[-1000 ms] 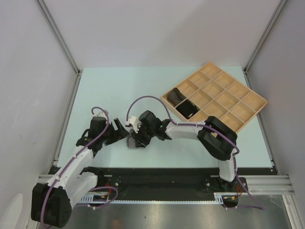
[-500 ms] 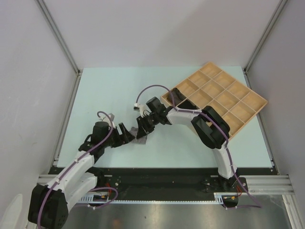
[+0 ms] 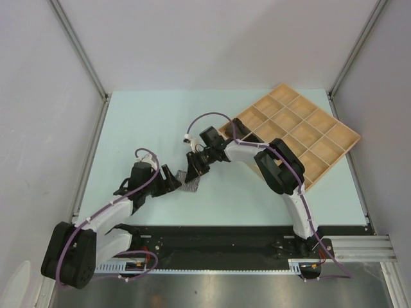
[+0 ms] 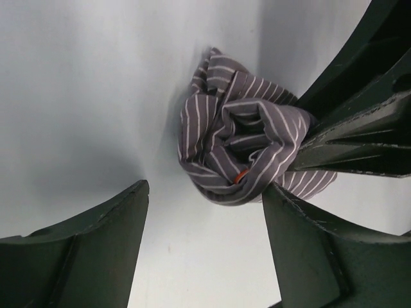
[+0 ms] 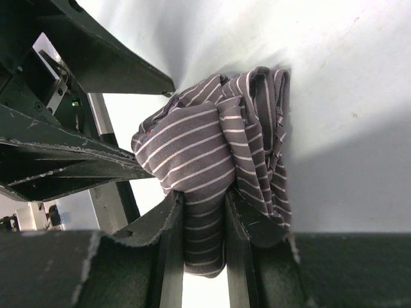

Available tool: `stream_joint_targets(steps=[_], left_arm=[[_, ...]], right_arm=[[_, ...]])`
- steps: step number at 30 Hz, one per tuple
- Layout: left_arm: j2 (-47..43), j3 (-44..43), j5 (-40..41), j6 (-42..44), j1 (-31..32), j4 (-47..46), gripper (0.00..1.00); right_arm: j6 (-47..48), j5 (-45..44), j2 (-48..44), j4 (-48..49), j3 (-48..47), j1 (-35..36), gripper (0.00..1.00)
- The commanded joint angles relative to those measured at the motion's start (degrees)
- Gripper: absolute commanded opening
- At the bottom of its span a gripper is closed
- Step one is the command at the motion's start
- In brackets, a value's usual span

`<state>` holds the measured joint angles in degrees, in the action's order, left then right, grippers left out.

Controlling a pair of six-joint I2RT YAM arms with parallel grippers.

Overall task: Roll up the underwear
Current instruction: Roll the underwear to the center of the board.

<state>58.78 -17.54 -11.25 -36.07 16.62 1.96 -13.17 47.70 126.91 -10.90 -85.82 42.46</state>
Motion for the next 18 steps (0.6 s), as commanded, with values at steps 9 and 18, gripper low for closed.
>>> stream_joint_targets(steps=[9, 18], left_arm=[[6.60, 2.33, -0.62, -1.98, 0.69, -19.97, 0.66], [9.42, 3.74, -2.11, -0.67, 1.13, -25.34, 0.21]], right_arm=[[5.17, -6.04, 2.90, -7.38, -3.74, -0.18, 0.00], [5.61, -5.87, 2.82, -9.14, -5.15, 0.34, 0.19]])
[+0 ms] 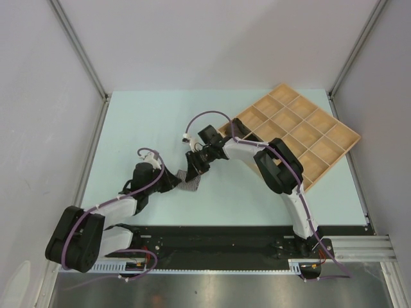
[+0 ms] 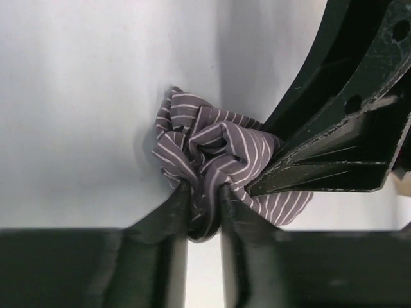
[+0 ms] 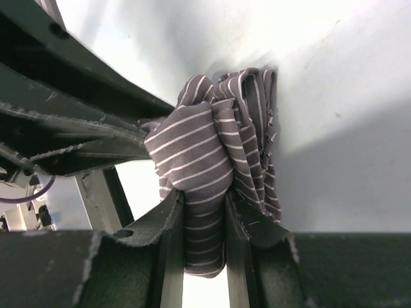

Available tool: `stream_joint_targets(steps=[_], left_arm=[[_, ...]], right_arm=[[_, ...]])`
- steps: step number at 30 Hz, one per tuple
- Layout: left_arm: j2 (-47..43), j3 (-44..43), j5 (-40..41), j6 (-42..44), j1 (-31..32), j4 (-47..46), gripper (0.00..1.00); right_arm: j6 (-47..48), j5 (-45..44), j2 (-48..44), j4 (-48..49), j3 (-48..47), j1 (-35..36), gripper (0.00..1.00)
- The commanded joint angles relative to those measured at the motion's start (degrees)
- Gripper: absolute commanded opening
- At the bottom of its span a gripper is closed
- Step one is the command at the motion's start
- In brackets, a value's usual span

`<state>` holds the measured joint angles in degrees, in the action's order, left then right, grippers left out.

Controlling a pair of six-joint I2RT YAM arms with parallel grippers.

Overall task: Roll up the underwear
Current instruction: Roll the underwear to the center of the board, then pick up the underwear from the center of the board.

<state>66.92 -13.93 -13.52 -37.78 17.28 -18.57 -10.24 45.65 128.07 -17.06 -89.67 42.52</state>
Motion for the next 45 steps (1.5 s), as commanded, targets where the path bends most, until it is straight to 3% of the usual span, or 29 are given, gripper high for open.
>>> stream_joint_targets(steps=[1, 2, 5, 9, 10, 12, 17, 27, 36, 39, 45], left_arm=[[1.46, -0.21, 0.51, 1.48, 0.56, -3.85, 0.15], [1.72, -0.30, 0.42, 1.92, 0.56, -3.50, 0.15], [2.25, -0.04, 0.16, 3.24, 0.74, -3.05, 0.15], [2.17, 0.40, 0.25, 4.82, 1.27, -2.70, 0.15], [2.17, 0.49, 0.25, 5.26, 1.44, -2.44, 0.15], [1.99, 0.40, 0.51, 6.14, 1.71, -1.91, 0.15], [1.11, 0.75, 0.86, 6.75, 2.76, -1.56, 0.15], [1.38, -0.48, 2.09, 7.54, 3.73, 0.19, 0.14], [0.06, -1.18, 3.06, 7.98, 3.99, 1.60, 0.14], [-0.82, -1.18, 3.24, 8.07, 4.17, 1.95, 0.14], [-1.61, -1.36, 4.11, 8.34, 4.34, 3.27, 0.14]], right_arm=[[2.86, -3.99, 0.70, -3.15, -1.30, 0.19, 0.25], [3.03, -4.16, 0.17, -3.68, -1.30, 0.11, 0.37], [4.95, -4.95, -2.03, -5.17, -1.82, -0.16, 0.52], [7.16, -7.06, -3.61, -8.78, -4.10, -0.60, 0.60], [7.08, -7.33, -3.88, -8.69, -4.20, -1.03, 0.70], [7.08, -7.50, -5.20, -8.43, -4.03, -1.74, 0.78], [6.38, -7.50, -5.55, -6.94, -3.76, -4.28, 0.81], [4.00, 2.16, -1.42, -3.16, -1.39, -4.38, 0.81], [5.14, 2.34, 0.78, -4.74, -1.47, -1.30, 0.80], [4.97, 2.25, 1.56, -4.74, -1.82, -0.60, 0.73], [4.18, 1.81, 2.62, -5.00, -2.88, 0.28, 0.30]])
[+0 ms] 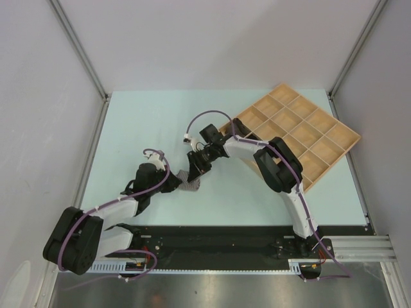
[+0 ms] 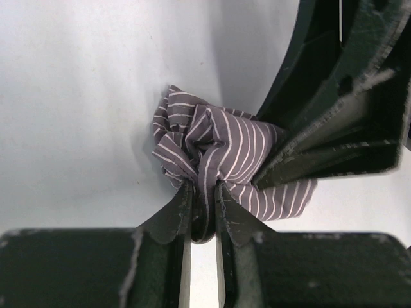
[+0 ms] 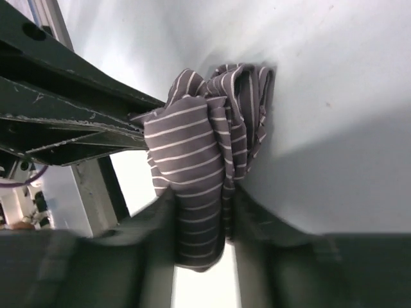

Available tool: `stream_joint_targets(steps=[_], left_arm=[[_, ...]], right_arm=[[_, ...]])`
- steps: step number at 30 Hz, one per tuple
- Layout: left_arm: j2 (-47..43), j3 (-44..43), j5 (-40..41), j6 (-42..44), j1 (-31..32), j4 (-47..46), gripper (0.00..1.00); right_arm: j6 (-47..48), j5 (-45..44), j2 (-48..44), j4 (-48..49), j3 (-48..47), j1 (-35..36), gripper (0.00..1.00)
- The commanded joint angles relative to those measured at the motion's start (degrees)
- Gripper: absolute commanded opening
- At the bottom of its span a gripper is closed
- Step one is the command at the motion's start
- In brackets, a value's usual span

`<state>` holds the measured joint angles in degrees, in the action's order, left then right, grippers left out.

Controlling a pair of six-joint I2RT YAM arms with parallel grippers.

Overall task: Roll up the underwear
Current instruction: Pick up the underwear from the center of the board, then place the underwear in the storage box.

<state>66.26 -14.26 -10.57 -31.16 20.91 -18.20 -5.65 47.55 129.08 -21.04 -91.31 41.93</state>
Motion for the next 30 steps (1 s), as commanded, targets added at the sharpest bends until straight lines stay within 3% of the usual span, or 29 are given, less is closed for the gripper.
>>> stream_joint_targets(steps=[1, 3, 5, 6, 8, 9, 12, 19, 22, 24, 30], left_arm=[[-1.13, -1.03, 1.34, 1.37, 0.63, 3.08, 0.15], [-2.10, -1.73, 1.86, 0.75, 0.71, 4.74, 0.25], [-3.24, -3.39, 3.87, -0.74, 0.71, 8.15, 0.33], [-4.89, -6.45, 5.28, -1.27, 0.63, 14.35, 0.47], [-6.75, -9.89, 9.85, -2.33, 0.63, 21.41, 0.64], [-9.19, -13.04, 10.47, -2.24, 0.63, 26.58, 0.78], [-13.68, -17.97, 13.38, -1.71, 0.54, 33.20, 0.93], [-15.81, -32.38, 14.97, 2.92, -1.04, 46.22, 1.00], [-14.67, -36.79, 11.11, 7.67, -6.29, 48.52, 1.00], [-14.23, -37.42, 7.34, 9.87, -10.59, 47.90, 1.00], [-14.05, -35.41, 7.32, 12.44, -14.84, 46.32, 1.00]], right_arm=[[-0.59, 0.26, 1.62, -1.11, -1.33, 0.87, 0.15], [-0.68, 0.26, 0.75, -1.02, -1.33, 0.78, 0.00], [-0.94, -0.96, -0.57, -0.76, -0.63, 0.70, 0.00], [-0.94, -1.58, -1.45, -0.59, -0.28, 0.26, 0.00], [-1.12, -3.33, -5.31, -0.67, 0.95, -0.53, 0.00], [-1.29, -3.86, -6.72, -0.58, 1.39, -2.02, 0.00], [-1.21, -6.32, -13.39, -0.93, 2.80, -4.66, 0.00], [3.36, -15.10, -26.06, -6.55, 3.33, -14.85, 0.00], [7.39, -30.25, -30.28, -10.15, 3.42, -17.41, 0.00], [9.86, -39.50, -32.56, -13.92, 3.59, -17.59, 0.00], [9.96, -50.44, -38.71, -21.40, 8.07, -18.38, 0.00]])
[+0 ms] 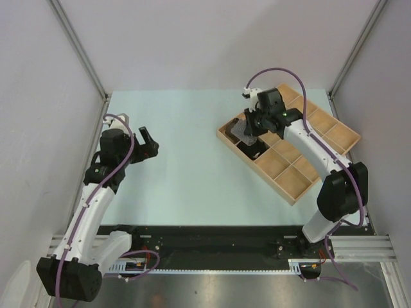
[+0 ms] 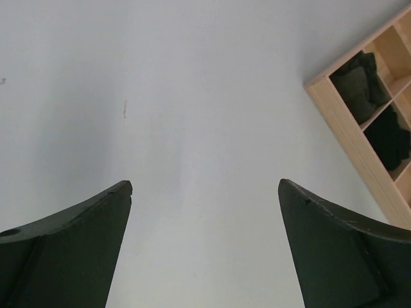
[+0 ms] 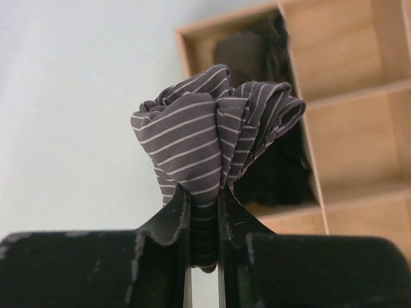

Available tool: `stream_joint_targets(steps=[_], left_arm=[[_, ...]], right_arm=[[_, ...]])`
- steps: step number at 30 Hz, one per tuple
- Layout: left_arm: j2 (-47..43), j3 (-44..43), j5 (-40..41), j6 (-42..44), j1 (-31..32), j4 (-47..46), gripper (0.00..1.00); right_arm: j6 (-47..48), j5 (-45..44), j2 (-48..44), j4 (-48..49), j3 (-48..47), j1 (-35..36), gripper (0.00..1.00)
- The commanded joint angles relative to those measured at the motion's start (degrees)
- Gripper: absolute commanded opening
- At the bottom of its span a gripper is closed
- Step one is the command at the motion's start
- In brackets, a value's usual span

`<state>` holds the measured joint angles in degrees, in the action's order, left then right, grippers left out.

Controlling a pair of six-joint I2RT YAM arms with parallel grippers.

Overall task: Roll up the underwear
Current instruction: Place the underwear in the storage box.

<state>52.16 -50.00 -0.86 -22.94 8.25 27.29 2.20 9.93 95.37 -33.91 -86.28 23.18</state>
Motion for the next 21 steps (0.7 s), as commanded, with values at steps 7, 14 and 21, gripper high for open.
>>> stream_joint_targets(steps=[7, 14, 21], left_arm=[[-1.01, 1.31, -6.25, 3.52, -3.86, -0.22, 1.00], [-2.59, 1.92, -6.08, 3.34, -3.94, -0.48, 1.00], [-3.38, 2.36, -5.20, 3.34, -3.94, -0.39, 1.00]], right_arm=[[0.97, -18.98, -10.29, -11.26, 10.51, 0.20, 0.00], [2.99, -21.10, -11.17, -11.44, 15.53, 0.02, 0.00], [4.66, -19.26, -8.54, -8.03, 18.69, -0.15, 0.00]])
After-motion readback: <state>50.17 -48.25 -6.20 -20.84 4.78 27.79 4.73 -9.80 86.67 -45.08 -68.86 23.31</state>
